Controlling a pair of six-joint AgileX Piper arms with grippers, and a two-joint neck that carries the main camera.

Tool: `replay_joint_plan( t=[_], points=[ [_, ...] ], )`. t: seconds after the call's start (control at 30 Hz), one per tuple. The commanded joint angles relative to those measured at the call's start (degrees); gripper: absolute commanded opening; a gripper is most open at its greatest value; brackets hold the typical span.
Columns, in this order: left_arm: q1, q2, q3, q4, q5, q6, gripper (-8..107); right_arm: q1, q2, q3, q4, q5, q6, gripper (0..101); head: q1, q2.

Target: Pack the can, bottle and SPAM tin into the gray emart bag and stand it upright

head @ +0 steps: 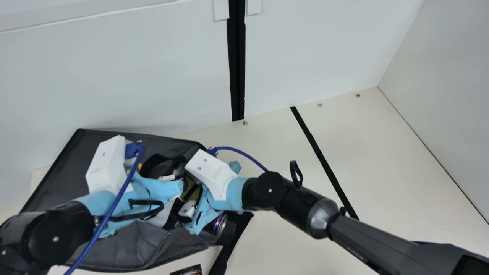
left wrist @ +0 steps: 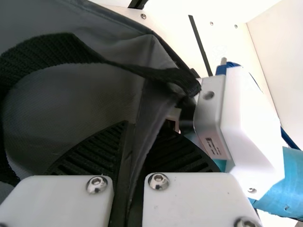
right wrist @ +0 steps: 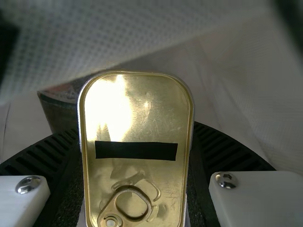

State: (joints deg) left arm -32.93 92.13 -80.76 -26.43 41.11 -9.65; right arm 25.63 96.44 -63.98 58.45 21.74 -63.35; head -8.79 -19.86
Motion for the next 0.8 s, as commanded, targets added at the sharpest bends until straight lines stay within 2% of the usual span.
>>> replay_joint_plan(
  t=[0.0, 0.77],
  points=[
    [0.0, 0.0, 0.0, 0.0, 0.0, 0.0, -8, 0.1, 0.2, -0.2, -0.4, 0.0, 0.2, 10, -1.2, -0.1],
    [0.0, 0.0, 0.0, -0.1, 0.0, 0.0, -8, -0.1, -0.9, 0.3, -1.8, 0.8, 2.0, 87, -1.2, -0.1]
  ],
)
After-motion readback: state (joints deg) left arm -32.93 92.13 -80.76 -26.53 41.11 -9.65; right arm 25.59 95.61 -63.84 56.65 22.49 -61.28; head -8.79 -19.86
